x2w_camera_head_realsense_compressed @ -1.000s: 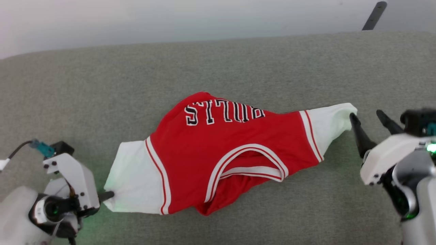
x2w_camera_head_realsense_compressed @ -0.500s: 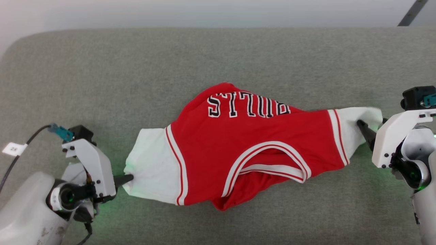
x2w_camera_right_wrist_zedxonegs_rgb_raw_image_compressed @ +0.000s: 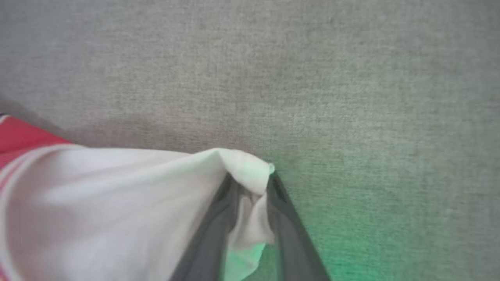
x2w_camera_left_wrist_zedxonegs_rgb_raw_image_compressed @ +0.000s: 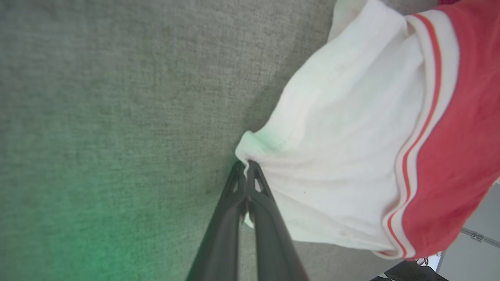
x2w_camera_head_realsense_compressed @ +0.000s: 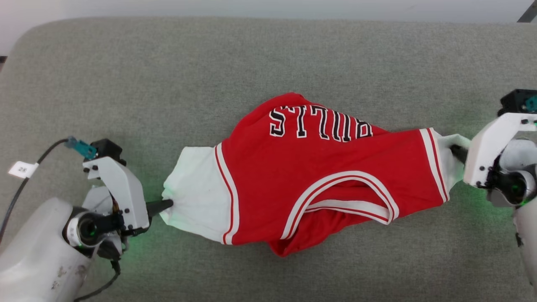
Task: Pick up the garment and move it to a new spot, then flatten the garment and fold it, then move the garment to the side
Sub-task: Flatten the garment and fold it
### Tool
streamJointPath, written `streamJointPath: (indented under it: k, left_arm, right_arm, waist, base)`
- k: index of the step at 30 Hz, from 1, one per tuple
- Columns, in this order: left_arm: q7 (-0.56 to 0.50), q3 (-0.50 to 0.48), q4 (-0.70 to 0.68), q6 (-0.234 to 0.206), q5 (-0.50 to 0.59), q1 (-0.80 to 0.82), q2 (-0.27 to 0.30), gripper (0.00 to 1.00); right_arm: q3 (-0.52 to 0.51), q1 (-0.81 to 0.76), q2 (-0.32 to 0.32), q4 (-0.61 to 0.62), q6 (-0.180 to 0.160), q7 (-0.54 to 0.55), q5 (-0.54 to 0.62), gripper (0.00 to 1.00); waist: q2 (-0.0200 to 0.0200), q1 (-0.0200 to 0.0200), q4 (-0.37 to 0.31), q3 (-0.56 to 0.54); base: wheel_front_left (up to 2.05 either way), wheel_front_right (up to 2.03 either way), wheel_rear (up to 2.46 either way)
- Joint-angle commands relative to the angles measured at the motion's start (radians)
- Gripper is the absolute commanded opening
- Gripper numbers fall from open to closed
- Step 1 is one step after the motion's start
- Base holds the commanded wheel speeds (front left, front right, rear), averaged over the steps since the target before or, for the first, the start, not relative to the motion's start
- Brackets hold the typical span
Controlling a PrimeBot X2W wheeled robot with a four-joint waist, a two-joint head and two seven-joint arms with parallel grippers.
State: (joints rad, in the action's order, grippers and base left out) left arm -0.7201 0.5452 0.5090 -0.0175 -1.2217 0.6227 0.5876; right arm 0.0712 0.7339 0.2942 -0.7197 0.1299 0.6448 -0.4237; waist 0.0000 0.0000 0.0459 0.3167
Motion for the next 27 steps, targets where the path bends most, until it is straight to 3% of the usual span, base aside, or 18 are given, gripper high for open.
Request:
streamJointPath:
  k: [1, 11, 17, 27]
  left_arm:
    - [0.005, 0.012, 0.035, -0.013, 0.012, -0.003, -0.011, 0.00]
    - [-0.056, 0.002, -0.003, -0.036, 0.030, 0.125, 0.026, 0.00]
    - [-0.093, 0.011, -0.032, -0.058, 0.067, 0.236, 0.038, 0.00]
    - [-0.044, 0.019, 0.000, -0.034, 0.157, 0.458, 0.010, 0.00]
  right_arm:
    - [0.031, -0.041, -0.049, -0.055, 0.001, 0.042, -0.033, 0.00]
    - [0.072, 0.091, 0.000, 0.001, 0.002, 0.087, -0.149, 0.00]
    - [0.075, 0.170, -0.013, 0.015, 0.002, 0.079, -0.193, 0.00]
    - [0.050, 0.344, -0.069, -0.020, 0.002, -0.105, -0.161, 0.00]
  waist:
    - [0.0000, 0.0000, -0.001, -0.005]
    - [0.0000, 0.0000, -0.017, -0.109]
    - [0.0000, 0.0000, -0.019, -0.211]
    - [0.0000, 0.0000, -0.010, -0.336]
  base:
    - [0.00, 0.00, 0.00]
    - [0.00, 0.00, 0.00]
    - [0.00, 0.00, 0.00]
    - [0.00, 0.00, 0.00]
